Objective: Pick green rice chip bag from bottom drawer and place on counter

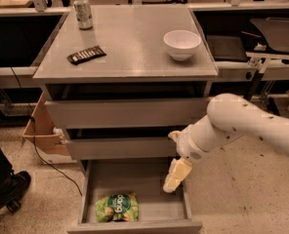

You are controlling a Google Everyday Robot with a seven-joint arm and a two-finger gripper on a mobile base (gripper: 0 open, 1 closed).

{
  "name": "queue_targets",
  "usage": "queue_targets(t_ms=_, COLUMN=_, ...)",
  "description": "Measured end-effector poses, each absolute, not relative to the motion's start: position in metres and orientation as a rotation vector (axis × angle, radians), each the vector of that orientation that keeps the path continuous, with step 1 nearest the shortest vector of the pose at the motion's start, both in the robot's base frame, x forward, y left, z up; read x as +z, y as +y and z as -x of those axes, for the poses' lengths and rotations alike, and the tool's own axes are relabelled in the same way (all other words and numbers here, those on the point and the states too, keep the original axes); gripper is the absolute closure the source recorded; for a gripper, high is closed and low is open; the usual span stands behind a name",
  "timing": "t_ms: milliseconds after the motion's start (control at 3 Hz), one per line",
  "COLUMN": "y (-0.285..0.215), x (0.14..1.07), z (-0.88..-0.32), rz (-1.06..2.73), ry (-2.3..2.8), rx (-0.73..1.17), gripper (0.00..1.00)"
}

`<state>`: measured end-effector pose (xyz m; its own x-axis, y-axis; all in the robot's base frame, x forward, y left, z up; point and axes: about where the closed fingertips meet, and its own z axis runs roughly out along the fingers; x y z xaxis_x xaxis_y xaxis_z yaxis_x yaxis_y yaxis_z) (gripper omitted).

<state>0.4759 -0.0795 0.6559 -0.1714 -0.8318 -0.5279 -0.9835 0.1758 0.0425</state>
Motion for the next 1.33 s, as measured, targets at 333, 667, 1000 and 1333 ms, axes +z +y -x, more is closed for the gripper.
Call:
queue_targets(t_ms=333, y=-0.057, x=0.600, z=-0.485, rz=1.688, ry=2.030, rx=0.575, gripper=0.00)
queue_targets(t_ms=667, y=-0.024, x=0.552, z=-0.498, rz=1.656, ry=1.987, rx=0.623, gripper=0.00)
queue_targets(t_ms=1000, y=0.021, x=0.499, z=-0.511, rz=1.591, ry=1.968, rx=0.703, gripper=0.00)
queue_targets(t_ms=1333, y=0.021, x=0.498, z=-0.511, rz=1.591, ry=1.968, rx=0.703, gripper=0.00)
